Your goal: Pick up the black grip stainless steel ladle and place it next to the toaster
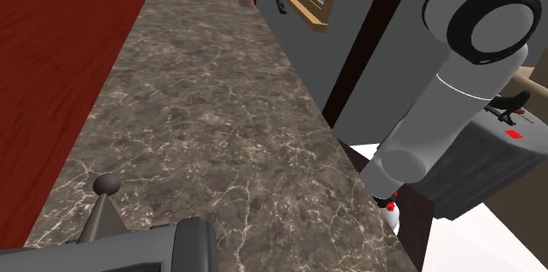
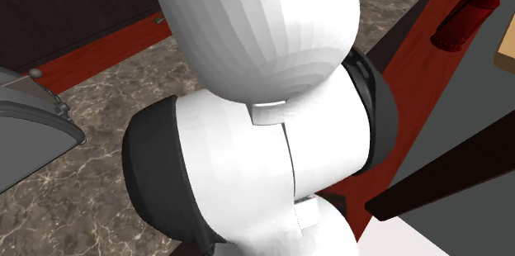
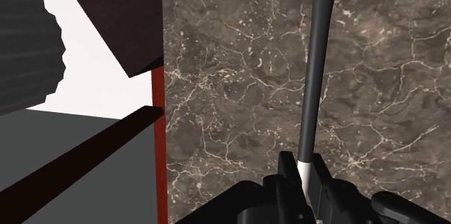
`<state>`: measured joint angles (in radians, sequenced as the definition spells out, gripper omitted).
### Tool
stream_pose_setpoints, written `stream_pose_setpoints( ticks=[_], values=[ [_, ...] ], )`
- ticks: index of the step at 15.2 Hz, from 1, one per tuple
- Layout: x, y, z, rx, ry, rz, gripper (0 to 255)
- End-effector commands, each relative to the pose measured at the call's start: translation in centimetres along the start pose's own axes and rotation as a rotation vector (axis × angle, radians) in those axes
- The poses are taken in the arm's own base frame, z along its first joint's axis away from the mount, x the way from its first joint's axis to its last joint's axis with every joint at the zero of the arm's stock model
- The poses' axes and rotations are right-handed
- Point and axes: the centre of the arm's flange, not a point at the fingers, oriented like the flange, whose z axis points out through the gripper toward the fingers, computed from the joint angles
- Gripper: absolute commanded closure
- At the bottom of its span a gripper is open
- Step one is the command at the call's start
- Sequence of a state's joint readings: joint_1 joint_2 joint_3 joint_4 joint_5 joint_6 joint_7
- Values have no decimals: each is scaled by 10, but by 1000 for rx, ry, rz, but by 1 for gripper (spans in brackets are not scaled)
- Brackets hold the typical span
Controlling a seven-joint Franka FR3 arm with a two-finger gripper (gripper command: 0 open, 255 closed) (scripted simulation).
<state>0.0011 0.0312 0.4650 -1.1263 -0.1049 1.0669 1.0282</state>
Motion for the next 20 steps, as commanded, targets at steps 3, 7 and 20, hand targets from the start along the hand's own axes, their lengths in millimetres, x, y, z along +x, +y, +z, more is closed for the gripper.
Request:
stream_pose_setpoints(
  ticks=[3,7,20],
  values=[
    [-54,8,-2,0,0,0,255],
    [-106,17,-2,0,0,0,255],
    [-276,44,-4,0,0,0,255]
  ],
)
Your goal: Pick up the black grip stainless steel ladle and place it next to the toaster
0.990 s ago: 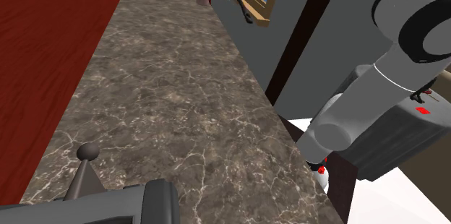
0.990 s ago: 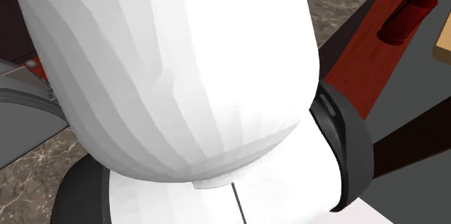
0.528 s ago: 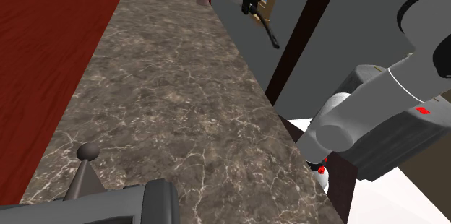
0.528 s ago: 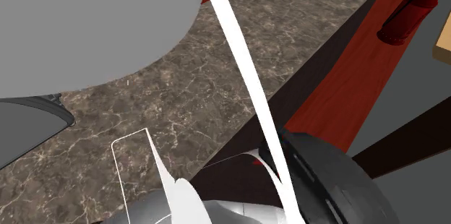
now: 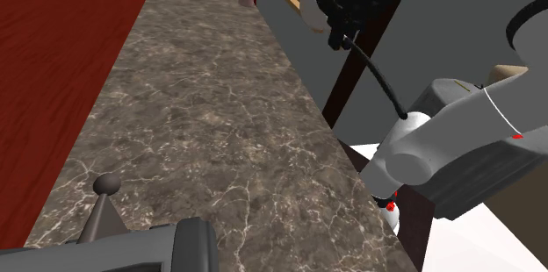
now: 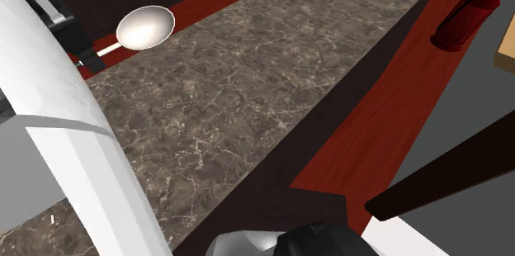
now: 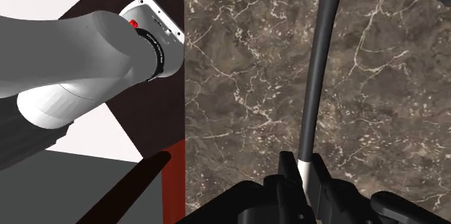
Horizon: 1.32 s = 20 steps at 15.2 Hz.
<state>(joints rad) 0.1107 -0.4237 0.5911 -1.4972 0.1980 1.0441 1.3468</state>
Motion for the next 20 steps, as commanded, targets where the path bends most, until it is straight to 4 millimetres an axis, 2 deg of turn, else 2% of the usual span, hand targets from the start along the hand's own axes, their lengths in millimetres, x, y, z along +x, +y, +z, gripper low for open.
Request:
stream_pose_setpoints(
  ticks=[1,6,20],
  values=[
    [-22,7,-2,-1,0,1,255],
    [-88,17,-3,-1,0,1,255],
    [-90,9,71,-1,0,1,255]
  ],
)
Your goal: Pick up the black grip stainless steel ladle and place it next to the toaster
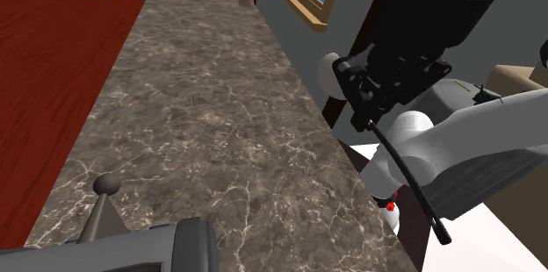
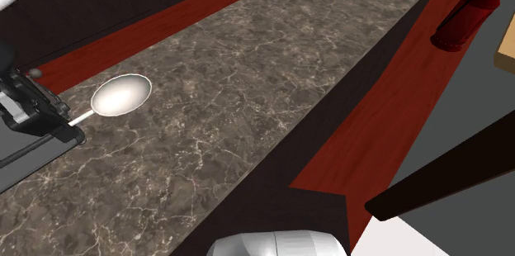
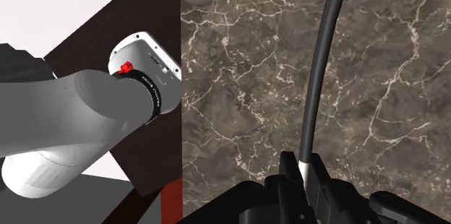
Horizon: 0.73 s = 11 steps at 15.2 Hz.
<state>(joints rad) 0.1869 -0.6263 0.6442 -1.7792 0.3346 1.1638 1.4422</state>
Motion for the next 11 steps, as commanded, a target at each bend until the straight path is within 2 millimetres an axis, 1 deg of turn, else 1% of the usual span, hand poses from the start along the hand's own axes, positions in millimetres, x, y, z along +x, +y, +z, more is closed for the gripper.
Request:
stream_pose_setpoints(
  ticks=[1,11],
  values=[
    [-1,-2,10,0,0,0,255],
    [-2,-8,63,0,0,0,255]
  ],
)
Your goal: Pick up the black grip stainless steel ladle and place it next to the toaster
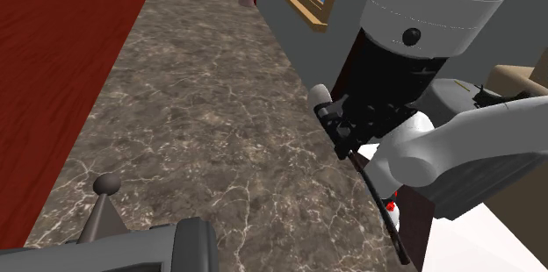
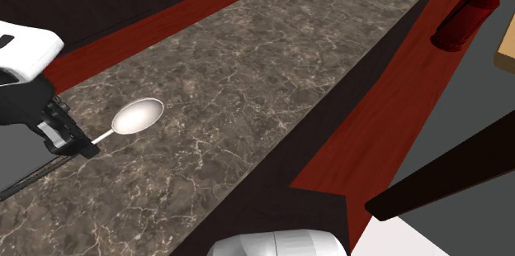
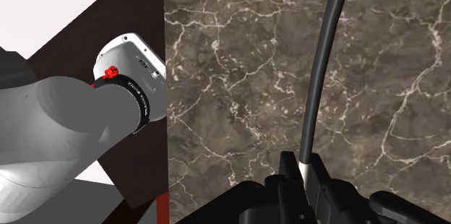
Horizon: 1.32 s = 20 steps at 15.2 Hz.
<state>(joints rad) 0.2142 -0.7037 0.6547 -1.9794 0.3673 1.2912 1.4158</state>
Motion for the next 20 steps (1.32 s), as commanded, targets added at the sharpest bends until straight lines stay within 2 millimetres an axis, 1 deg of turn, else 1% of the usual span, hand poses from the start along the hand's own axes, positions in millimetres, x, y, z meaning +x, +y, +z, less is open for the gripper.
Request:
stream_pose_setpoints(
  ticks=[1,20],
  values=[
    [0,-2,11,0,0,0,255],
    [-3,-13,111,0,0,0,255]
  ],
)
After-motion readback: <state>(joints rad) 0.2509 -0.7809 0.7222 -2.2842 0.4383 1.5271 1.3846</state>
